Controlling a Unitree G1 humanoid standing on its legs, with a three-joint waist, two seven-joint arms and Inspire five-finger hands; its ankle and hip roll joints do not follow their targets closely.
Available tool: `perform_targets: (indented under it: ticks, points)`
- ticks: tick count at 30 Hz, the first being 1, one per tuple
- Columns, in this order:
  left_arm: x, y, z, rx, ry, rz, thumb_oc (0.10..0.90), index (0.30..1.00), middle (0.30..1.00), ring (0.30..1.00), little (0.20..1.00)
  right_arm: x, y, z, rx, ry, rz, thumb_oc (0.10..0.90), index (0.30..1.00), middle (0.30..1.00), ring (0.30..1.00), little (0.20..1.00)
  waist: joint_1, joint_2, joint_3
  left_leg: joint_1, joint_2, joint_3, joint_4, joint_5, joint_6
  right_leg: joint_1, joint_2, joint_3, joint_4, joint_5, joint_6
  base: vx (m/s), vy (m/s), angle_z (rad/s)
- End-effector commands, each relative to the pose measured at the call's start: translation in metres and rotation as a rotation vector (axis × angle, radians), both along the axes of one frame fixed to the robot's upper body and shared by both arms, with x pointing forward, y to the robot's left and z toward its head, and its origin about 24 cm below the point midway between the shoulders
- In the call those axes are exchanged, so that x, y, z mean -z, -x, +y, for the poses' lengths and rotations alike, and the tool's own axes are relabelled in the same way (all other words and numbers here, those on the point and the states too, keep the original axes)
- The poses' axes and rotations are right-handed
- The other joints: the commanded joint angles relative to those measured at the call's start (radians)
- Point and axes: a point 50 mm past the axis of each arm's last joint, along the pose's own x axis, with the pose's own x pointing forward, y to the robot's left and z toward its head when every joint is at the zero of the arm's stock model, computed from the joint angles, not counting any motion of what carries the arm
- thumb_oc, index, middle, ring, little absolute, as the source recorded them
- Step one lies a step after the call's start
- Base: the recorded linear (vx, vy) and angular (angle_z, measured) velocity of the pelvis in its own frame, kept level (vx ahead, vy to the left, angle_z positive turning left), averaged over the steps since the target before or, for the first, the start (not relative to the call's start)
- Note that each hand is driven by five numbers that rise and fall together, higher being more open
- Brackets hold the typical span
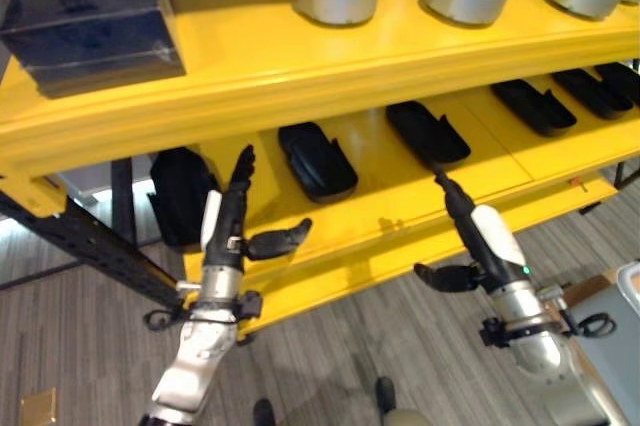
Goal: Move parts from the plastic box to the shelf.
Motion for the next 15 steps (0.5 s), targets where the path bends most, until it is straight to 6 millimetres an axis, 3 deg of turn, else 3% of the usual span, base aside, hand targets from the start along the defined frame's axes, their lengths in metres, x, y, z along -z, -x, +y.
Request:
perform_targets:
  ticks: [1, 15]
  points:
    - [-0.055, -0.022, 0.018, -0.126, -0.132, -0.281, 0.900, 1.000, 1.000, 1.000, 1.000, -0.066, -0.005, 0.000, -0.007, -0.002, -0.365, 0.900, 1.000, 1.000, 1.000, 1.000, 0.006, -0.019, -0.006, 0.093, -0.022, 0.018, -0.002, -0.061, 0.052, 0.086, -0.001, -0.007, 0.013, -0.038, 0.000, 0.00, 0.000, 0.00]
    - [-0.059, -0.060, 0.058, -0.490, -0.436, -0.269, 0.900, 1.000, 1.000, 1.000, 1.000, -0.071, -0.015, 0.012, -0.080, -0.018, -0.401, 0.900, 1.000, 1.000, 1.000, 1.000, -0.018, -0.032, -0.018, 0.098, -0.019, 0.040, -0.002, -0.065, 0.042, 0.071, 0.002, 0.013, 0.015, -0.039, 0.006, 0.00, 0.005, -0.02]
